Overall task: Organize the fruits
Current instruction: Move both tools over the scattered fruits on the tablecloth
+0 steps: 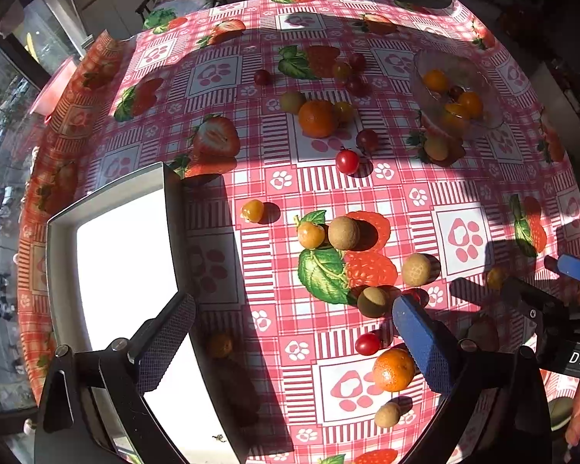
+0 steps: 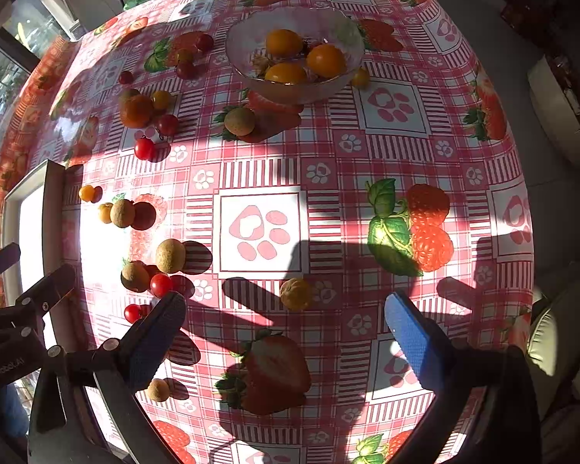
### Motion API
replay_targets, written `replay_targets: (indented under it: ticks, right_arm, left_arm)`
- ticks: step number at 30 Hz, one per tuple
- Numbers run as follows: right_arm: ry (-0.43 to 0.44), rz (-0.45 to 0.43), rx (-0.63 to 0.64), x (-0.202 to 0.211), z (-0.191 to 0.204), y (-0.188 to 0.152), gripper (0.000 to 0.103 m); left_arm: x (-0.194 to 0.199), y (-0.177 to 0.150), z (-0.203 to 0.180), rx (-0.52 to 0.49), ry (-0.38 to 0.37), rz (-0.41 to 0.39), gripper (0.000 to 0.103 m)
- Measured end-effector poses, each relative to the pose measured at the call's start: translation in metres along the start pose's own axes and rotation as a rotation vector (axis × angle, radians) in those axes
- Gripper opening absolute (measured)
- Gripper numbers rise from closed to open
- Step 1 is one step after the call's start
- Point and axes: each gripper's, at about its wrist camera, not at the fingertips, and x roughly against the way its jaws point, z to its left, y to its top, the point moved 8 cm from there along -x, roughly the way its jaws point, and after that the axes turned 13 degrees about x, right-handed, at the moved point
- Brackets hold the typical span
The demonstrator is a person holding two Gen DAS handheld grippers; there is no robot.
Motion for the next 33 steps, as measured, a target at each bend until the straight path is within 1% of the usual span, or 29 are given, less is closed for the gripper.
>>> replay_targets:
  ticks: [11, 28, 33]
  right_arm:
    - [-0.012, -0.001, -0.038, 0.002, 0.004, 0.0, 0.103]
    - [-0.01, 0.001, -0.037, -0.003, 0.001, -0.003, 0.103]
    - [-0.011, 0.008, -0.043, -0.005, -0.001, -0.005, 0.103]
  left_arm:
    - [-0.001, -0.002, -0.002, -0.012, 0.008, 0.008, 0.103]
    - [-0.006, -0.008, 0.004, -0.015, 0.018, 0.023, 0.103]
    - [-0.008, -0.005, 0.014, 0.009, 0.009, 0.022, 0.103]
